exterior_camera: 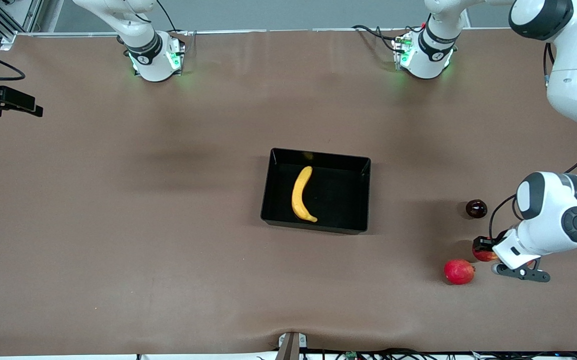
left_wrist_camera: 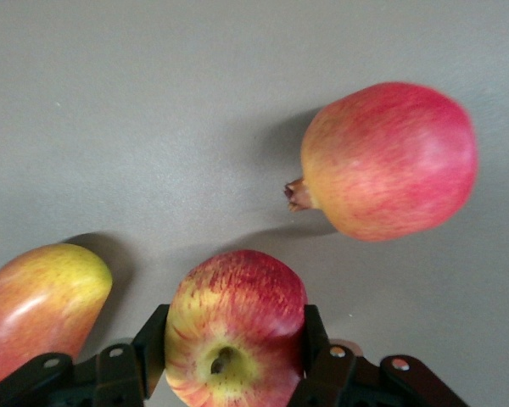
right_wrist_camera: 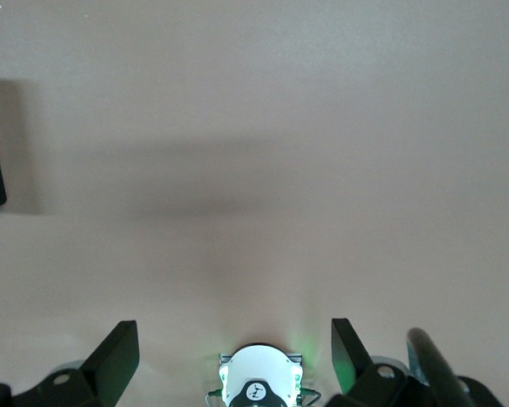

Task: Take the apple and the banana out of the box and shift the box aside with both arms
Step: 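Lower the apple beside the pomegranate and open the left gripper, then move the left gripper back into the tray above the banana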

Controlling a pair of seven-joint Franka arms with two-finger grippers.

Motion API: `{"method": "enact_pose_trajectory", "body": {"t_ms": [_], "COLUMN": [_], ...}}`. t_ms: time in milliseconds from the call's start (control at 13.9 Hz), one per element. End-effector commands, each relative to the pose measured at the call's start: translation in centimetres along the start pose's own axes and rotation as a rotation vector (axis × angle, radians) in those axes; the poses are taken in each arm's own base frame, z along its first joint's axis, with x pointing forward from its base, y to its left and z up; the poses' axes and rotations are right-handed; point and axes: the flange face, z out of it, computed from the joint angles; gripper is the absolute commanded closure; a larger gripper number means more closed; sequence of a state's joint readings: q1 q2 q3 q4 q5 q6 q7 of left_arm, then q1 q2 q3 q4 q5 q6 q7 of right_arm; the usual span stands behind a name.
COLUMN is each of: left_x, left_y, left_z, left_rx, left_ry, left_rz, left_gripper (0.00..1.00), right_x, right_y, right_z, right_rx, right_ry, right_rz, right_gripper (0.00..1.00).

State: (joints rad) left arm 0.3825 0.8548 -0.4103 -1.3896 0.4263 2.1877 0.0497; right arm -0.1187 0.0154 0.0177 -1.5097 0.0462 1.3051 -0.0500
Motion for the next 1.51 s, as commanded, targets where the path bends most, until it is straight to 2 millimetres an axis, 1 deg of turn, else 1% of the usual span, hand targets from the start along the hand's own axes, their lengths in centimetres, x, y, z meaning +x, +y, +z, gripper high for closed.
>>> {"method": "enact_pose_trajectory", "body": {"t_ms": [0, 72, 144, 215, 287, 359, 502, 574, 646, 718, 789, 861, 933, 1077, 1148, 1220, 1364, 1435], "left_x": [0.0, -0.1, -0.2, -0.3, -0.3, -0.2, 0.5, 0.6, 0.8, 1.0, 1.0, 1.0, 0.9, 0.7, 0.5, 0.0, -1.7, -2.6], "left_y": [-0.9, -0.9, -1.3, -1.7, -1.9, -2.0, -0.6, 0.7, 1.8, 3.7, 5.9, 9.2, 12.8, 20.8, 25.0, 29.6, 38.1, 41.9], "left_z": [0.7, 0.8, 0.9, 1.0, 0.8, -0.1, -3.2, -5.0, -7.3, -9.7, -11.9, -13.9, -15.3, -17.0, -17.4, -17.7, -17.5, -17.0], "left_rx": [0.019, 0.02, 0.03, 0.033, 0.029, 0.029, 0.022, 0.006, -0.004, -0.018, -0.02, -0.026, -0.031, -0.047, -0.047, -0.044, -0.051, -0.057], "left_ry": [0.002, 0.001, -0.001, -0.005, -0.001, 0.009, 0.036, 0.03, 0.027, 0.027, 0.016, 0.001, -0.013, -0.021, -0.017, -0.014, -0.018, -0.022], "left_rz": [0.012, 0.015, 0.014, 0.01, 0.004, -0.005, -0.002, 0.005, 0.007, 0.008, -0.003, -0.041, -0.087, -0.13, -0.15, -0.167, -0.187, -0.199], "left_gripper": [0.75, 0.74, 0.7, 0.5, 0.01, 0.0, 0.0, 0.0, 0.0, 0.0, 0.0, 0.0, 0.0, 0.0, 0.0, 0.0, 0.0, 0.0], "right_x": [0.1, 0.3, 0.3, 0.3, 0.3, 0.3, 0.4, 0.4, 0.4, 0.5, 0.5, 0.5, 0.5, 0.9, 0.9, 0.9, 0.9, 0.9], "right_y": [0.5, 0.7, 0.9, 0.9, 1.0, 1.0, 1.1, 1.1, 1.1, 1.1, 1.1, 1.2, 1.4, 1.5, 1.5, 1.5, 1.5, 1.5], "right_z": [0.1, 0.4, 0.4, 0.4, 0.4, 0.4, 0.5, 0.5, 0.6, 0.6, 0.7, 0.7, 0.7, 1.0, 1.0, 1.0, 0.9, 1.0], "right_rx": [0.02, 0.021, 0.022, 0.024, 0.023, 0.023, 0.023, 0.023, 0.023, 0.023, 0.024, 0.024, 0.025, 0.026, 0.026, 0.026, 0.026, 0.026], "right_ry": [-0.01, -0.016, -0.017, -0.017, -0.017, -0.017, -0.018, -0.02, -0.021, -0.02, -0.023, -0.023, -0.024, -0.028, -0.027, -0.027, -0.025, -0.027], "right_rz": [0.007, 0.009, 0.013, 0.013, 0.015, 0.013, 0.015, 0.015, 0.013, 0.013, 0.013, 0.013, 0.015, 0.014, 0.014, 0.015, 0.015, 0.017], "right_gripper": [0.0, 0.0, 0.0, 0.0, 0.0, 0.0, 0.0, 0.0, 0.0, 0.0, 0.0, 0.0, 0.0, 0.0, 0.0, 0.0, 0.0, 0.0]}}
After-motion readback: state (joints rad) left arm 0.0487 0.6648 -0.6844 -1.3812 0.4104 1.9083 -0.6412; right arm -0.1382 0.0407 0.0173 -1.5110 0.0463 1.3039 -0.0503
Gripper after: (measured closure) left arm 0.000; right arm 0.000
